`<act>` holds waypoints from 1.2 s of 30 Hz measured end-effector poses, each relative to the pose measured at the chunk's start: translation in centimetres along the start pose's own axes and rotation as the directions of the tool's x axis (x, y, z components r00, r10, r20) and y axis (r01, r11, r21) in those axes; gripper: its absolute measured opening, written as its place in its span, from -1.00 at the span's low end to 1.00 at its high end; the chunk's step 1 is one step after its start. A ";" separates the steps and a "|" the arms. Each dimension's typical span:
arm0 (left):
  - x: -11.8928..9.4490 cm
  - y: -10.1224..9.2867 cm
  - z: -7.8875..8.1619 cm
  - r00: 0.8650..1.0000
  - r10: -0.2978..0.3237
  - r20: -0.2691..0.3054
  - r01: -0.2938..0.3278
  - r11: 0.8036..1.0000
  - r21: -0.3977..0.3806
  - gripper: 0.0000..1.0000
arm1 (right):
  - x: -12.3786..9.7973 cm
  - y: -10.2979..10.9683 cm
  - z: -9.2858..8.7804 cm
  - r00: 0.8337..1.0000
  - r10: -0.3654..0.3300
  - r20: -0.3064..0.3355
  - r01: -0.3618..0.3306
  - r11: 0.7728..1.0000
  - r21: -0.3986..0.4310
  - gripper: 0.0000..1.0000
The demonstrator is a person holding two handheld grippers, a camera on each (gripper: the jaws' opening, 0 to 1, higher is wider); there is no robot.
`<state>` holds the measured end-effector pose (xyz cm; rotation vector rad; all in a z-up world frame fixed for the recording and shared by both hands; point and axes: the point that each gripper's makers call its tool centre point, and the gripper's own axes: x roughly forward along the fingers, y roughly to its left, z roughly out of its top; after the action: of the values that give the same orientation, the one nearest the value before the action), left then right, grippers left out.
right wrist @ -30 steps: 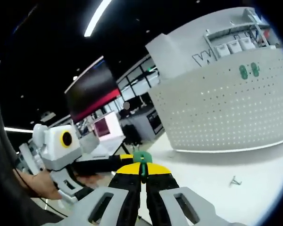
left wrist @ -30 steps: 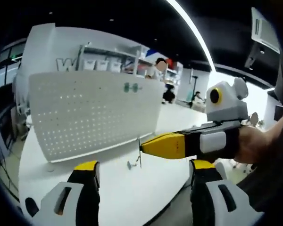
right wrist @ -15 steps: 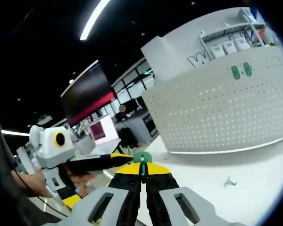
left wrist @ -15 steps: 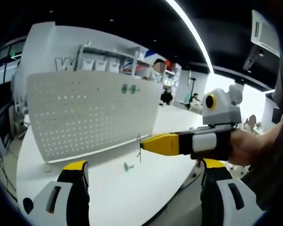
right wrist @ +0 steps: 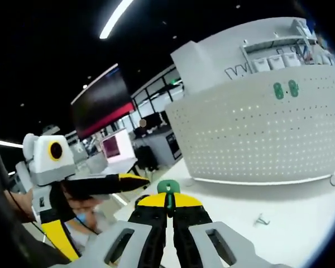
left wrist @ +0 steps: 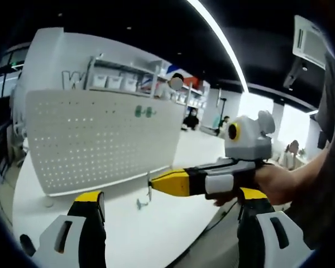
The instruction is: Insert the hook assembly into the mounting plate slot until the hook locks in place.
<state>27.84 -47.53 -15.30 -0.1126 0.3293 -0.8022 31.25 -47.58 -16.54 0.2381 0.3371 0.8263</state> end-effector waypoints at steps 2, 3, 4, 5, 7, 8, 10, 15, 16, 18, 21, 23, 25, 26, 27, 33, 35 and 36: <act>0.2 0.0 0.1 1.000 0.002 0.000 -0.002 1.000 -0.001 1.00 | -0.2 -0.6 0.2 1.000 -0.008 0.002 0.008 1.000 -0.010 -1.00; 0.3 0.0 0.1 1.000 0.003 0.001 -0.003 1.000 0.002 1.00 | -0.4 -1.3 0.5 1.000 -0.024 0.005 0.024 0.999 -0.035 -1.00; 0.4 0.0 0.2 1.000 0.008 0.002 -0.008 1.000 0.005 1.00 | -0.5 -1.7 0.8 0.999 -0.033 0.011 0.033 0.998 -0.044 -1.00; 0.4 0.1 0.3 1.000 0.013 0.006 -0.013 1.000 0.004 1.00 | -0.8 -2.5 1.3 0.998 -0.052 0.020 0.053 0.997 -0.061 -1.00; 0.4 0.2 0.5 1.000 0.022 0.015 -0.022 1.000 -0.013 1.00 | -1.1 -4.0 2.1 0.996 -0.081 0.032 0.083 0.993 -0.087 -1.00; 0.5 0.3 0.6 0.999 0.027 0.021 -0.026 0.999 -0.020 1.00 | -1.1 -4.6 2.4 0.995 -0.089 0.034 0.092 0.992 -0.090 -1.00; 0.5 0.4 0.6 0.999 0.031 0.022 -0.031 0.999 -0.023 1.00 | -1.2 -6.5 3.0 0.992 -0.120 0.041 0.123 0.986 -0.108 -1.00; 0.3 1.2 0.3 0.998 0.061 0.008 -0.061 0.998 -0.006 1.00 | -1.7 -10.7 5.1 0.978 -0.197 0.074 0.206 0.969 -0.136 -1.00; 0.3 1.3 0.3 0.998 0.065 0.007 -0.065 0.998 -0.005 1.00 | -1.8 -11.3 5.4 0.976 -0.206 0.078 0.215 0.967 -0.139 -1.00; 0.2 1.6 0.1 0.997 0.072 0.004 -0.072 0.997 -0.008 1.00 | -1.9 -12.7 6.2 0.968 -0.232 0.091 0.244 0.958 -0.153 -1.00; 0.1 1.9 0.0 0.997 0.082 -0.001 -0.082 0.997 -0.008 1.00 | -2.1 -14.4 7.2 0.958 -0.264 0.108 0.279 0.947 -0.159 -1.00; 0.0 2.3 -0.1 0.996 0.091 -0.003 -0.091 0.996 -0.009 1.00 | -2.3 -15.6 7.9 0.948 -0.292 0.129 0.310 0.938 -0.156 -1.00; 0.1 2.6 -0.2 0.995 0.096 -0.005 -0.096 0.995 -0.013 1.00 | -2.2 -16.4 8.3 0.943 -0.304 0.135 0.323 0.935 -0.150 -1.00; 0.1 2.7 -0.3 0.995 0.098 -0.007 -0.099 0.995 -0.015 1.00 | -2.2 -17.0 8.5 0.938 -0.318 0.141 0.338 0.928 -0.159 -1.00; 0.1 2.7 -0.4 0.995 0.099 -0.007 -0.099 0.995 -0.014 1.00 | -2.5 -17.6 9.0 0.927 -0.340 0.159 0.365 0.915 -0.170 -1.00; -0.1 3.3 -0.6 0.993 0.118 -0.019 -0.118 0.993 -0.002 1.00 | -2.5 -19.7 10.5 0.909 -0.372 0.186 0.404 0.897 -0.180 -1.00; -0.2 3.3 -0.6 0.993 0.118 -0.018 -0.118 0.993 -0.007 1.00 | -2.6 -20.6 11.0 0.900 -0.389 0.195 0.424 0.886 -0.189 -1.00; -0.2 3.4 -0.6 0.993 0.120 -0.019 -0.120 0.993 -0.005 1.00 | -2.6 -20.9 11.2 0.898 -0.393 0.197 0.429 0.884 -0.189 -1.00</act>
<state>29.84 -45.02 -16.59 -0.0907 0.3527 -0.6834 48.04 -64.11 -12.72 0.0098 0.1356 0.4138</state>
